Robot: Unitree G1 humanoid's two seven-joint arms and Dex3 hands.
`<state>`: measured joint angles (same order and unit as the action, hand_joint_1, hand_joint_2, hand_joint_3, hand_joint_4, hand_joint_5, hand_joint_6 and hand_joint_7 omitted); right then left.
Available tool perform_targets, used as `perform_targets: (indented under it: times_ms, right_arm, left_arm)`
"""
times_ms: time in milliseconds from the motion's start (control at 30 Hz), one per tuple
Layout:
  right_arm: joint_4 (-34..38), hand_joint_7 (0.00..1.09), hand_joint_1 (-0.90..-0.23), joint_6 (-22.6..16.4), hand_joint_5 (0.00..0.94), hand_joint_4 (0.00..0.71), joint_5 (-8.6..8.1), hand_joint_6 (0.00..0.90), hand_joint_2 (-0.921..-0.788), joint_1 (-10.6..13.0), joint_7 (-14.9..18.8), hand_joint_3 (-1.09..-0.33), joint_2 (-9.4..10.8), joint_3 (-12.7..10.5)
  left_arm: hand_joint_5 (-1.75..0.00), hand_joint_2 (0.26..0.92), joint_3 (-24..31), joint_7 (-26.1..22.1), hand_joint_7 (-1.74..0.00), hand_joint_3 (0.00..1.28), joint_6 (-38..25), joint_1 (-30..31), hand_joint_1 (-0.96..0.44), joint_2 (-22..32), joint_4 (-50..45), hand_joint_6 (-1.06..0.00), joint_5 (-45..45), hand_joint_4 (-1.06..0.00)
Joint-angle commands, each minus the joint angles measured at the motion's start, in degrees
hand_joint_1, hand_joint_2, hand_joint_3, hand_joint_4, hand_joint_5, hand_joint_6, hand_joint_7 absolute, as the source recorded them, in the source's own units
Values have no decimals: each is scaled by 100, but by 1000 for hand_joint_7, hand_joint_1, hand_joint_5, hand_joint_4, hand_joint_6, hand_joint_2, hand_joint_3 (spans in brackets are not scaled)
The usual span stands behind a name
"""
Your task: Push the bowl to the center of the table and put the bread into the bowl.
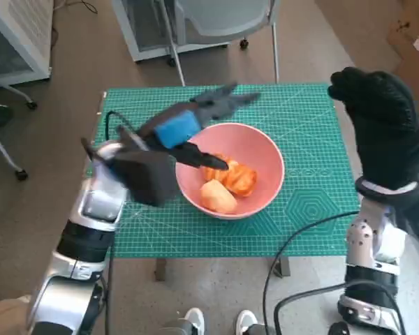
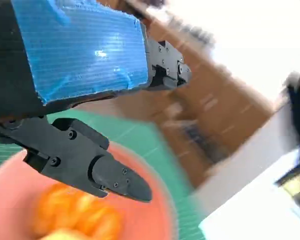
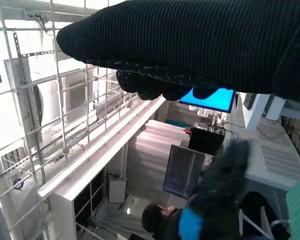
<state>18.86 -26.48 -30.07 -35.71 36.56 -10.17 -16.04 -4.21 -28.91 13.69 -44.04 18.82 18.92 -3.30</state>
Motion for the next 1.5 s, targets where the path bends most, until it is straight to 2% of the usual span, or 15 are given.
perform_targets:
  times_ms: [33, 167, 300, 600, 800, 1500]
  right_arm:
    - [236, 1, -661, 71, 0, 289, 124, 359, -921, -224, -164, -711, -59, -15]
    - [366, 3, -661, 53, 1, 289, 236, 362, -921, -383, -276, -708, -93, -3]
    - [454, 8, -655, 5, 0, 288, 432, 372, -921, -505, -428, -706, -95, 47]
    - [620, 8, -666, -86, 0, 275, 876, 376, -921, -707, -740, -695, -81, 189]
    - [638, 5, -675, -104, 0, 268, 1065, 372, -921, -774, -885, -690, -82, 266]
    - [624, 3, -691, -114, 0, 268, 1201, 372, -921, -863, -959, -691, -117, 414]
  left_arm:
    - [1, 920, 840, 51, -3, 182, 103, 382, -670, -611, -268, -171, 1557, 1]
    - [1, 921, 1152, 293, -1, 280, 8, 633, -691, -1056, -761, -157, 2325, 1]
    - [1, 921, 1279, 562, -6, 314, 358, 774, -695, -1319, -892, -163, 2410, 1]
    - [1, 921, 1304, 767, -15, 377, 625, 860, -723, -1095, -976, -163, 2015, 1]
    - [1, 921, 1274, 766, -4, 391, 662, 887, -723, -1080, -999, -137, 2028, 1]
    - [1, 921, 1203, 928, -4, 397, 485, 919, -657, -1032, -1086, -131, 1942, 1]
